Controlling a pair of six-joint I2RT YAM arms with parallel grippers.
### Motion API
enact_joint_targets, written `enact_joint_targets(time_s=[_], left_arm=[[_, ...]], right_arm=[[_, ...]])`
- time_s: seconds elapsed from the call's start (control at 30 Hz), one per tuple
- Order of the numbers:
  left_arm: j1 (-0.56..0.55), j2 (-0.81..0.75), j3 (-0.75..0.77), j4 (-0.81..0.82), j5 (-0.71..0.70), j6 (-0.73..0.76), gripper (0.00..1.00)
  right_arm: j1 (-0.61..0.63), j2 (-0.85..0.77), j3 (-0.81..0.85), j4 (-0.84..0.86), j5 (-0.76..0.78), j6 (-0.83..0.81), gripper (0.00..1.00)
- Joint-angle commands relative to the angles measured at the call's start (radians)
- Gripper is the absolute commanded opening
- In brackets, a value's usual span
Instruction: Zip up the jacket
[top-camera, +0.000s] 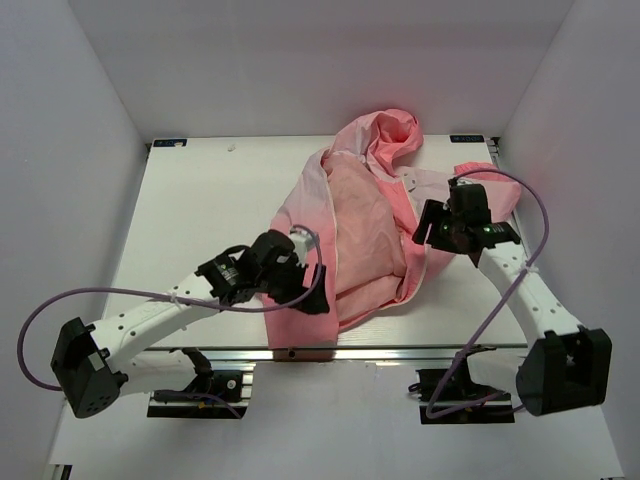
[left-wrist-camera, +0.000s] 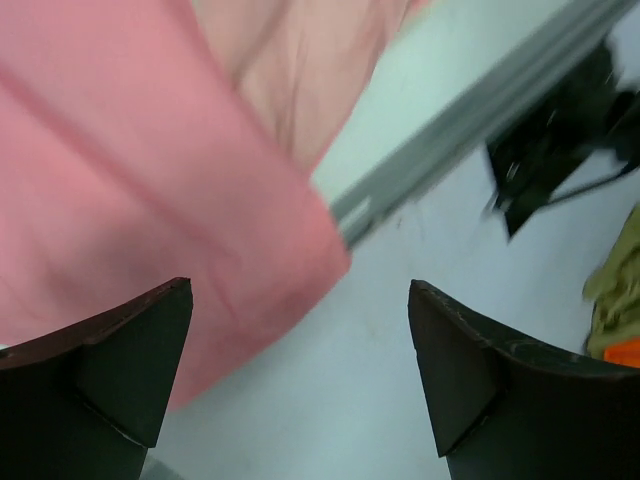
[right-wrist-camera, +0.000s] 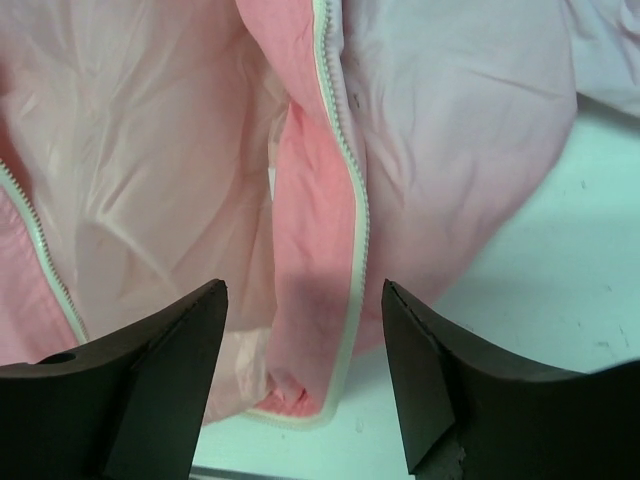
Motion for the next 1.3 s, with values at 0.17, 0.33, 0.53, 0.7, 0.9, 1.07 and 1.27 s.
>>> enact_joint_targets(time_s=[0.17,0.33,0.53,0.7,0.9,1.07,1.27], left_arm=[[0.035,0.090,0.106,0.220,-0.241,0.052,0.98],[0.063,0.307,0.134,0.299,-0.186,0.080,0.98],[0.210,0.428,-0.018,0.483,-0.019,0.034,0.98],[0.260,0.491,-0.049,0.489,-0.051,0.046,0.98],[0.302,0.560,-0.054,0.530,-0.028,0.071,0.98],[0.342,0.612,-0.050,0.544,0.017,0.085,0.98],[0.356,0.588,-0.049,0.544,-0.032,0.101,0.98]], right_arm=[[0.001,-0.170,-0.140,-0.142,-0.086,0.032,0.69],[0.036,-0.191,-0.267,-0.118,-0.183,0.068,0.70],[0.050,-0.057,-0.289,0.030,-0.231,0.098,0.11],[0.050,-0.091,-0.134,-0.134,-0.057,0.065,0.00],[0.049,-0.108,0.153,-0.363,0.085,-0.010,0.00],[0.050,-0.005,0.389,-0.314,0.013,-0.058,0.00],[0.100,0.242,0.512,-0.165,-0.266,-0.066,0.00]])
